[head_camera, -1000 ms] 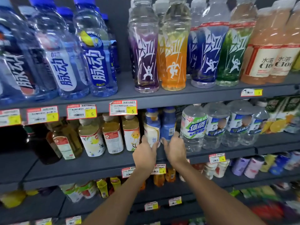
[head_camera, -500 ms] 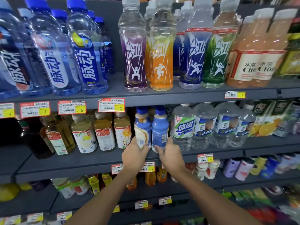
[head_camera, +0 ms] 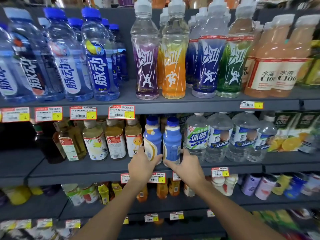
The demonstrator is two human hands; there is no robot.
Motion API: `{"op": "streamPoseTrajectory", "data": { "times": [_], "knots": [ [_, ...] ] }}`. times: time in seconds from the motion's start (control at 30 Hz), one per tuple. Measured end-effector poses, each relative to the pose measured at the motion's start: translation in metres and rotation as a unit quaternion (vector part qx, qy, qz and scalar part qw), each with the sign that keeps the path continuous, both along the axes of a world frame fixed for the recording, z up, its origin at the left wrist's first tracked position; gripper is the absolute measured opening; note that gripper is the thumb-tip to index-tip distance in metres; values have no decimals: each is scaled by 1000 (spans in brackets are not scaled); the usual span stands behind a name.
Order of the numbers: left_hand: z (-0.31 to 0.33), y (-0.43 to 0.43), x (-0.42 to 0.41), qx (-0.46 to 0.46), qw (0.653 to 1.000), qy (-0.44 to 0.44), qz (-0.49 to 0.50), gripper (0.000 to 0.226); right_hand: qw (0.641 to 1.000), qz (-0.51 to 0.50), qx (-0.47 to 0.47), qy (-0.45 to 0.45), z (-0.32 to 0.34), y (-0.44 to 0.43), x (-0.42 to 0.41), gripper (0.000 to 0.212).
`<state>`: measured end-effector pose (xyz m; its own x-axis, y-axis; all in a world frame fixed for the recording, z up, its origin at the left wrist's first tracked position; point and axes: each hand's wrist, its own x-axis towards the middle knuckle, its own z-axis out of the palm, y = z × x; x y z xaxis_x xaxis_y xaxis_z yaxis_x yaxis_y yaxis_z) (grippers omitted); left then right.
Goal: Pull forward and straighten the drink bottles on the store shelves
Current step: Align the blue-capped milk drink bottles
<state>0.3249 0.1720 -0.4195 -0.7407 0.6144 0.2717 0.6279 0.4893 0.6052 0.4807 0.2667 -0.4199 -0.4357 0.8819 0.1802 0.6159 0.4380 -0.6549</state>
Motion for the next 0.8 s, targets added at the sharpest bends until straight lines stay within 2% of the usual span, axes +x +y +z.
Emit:
{"op": "streamPoseTrajectory", "data": {
  "times": [0.07,0.2,0.27,0.4,0.5,0.57,0.67,0.8],
  "knots": [
    [2,3,8,-6,1000,3,17,70,999,-35,16,-10,2,-6,-7,86],
    [5,3,9,-14,999,11,28,56,998,-51,21,11,5,-9,-15,70],
    [5,-2,1,-12,1000,10,5,54,999,-26,-1,29,4,-6,-12,59],
    [4,-20,-22,40,990,-67,-118,45,996,67,-39,48,7,3,1,47],
    [7,-26,-28,34,985,-70,-156,45,990,114,-65,44,8,9,6,43],
    [7,-27,-27,32,987,-53,-145,45,990,120,-69,37,8,11,4,44],
    [5,-26,-17,-7,998,14,-63,55,992,113,-53,16,7,8,1,46],
    [5,-24,5,-44,999,22,2,63,992,110,-63,9,5,5,-1,41]
  ]
}}
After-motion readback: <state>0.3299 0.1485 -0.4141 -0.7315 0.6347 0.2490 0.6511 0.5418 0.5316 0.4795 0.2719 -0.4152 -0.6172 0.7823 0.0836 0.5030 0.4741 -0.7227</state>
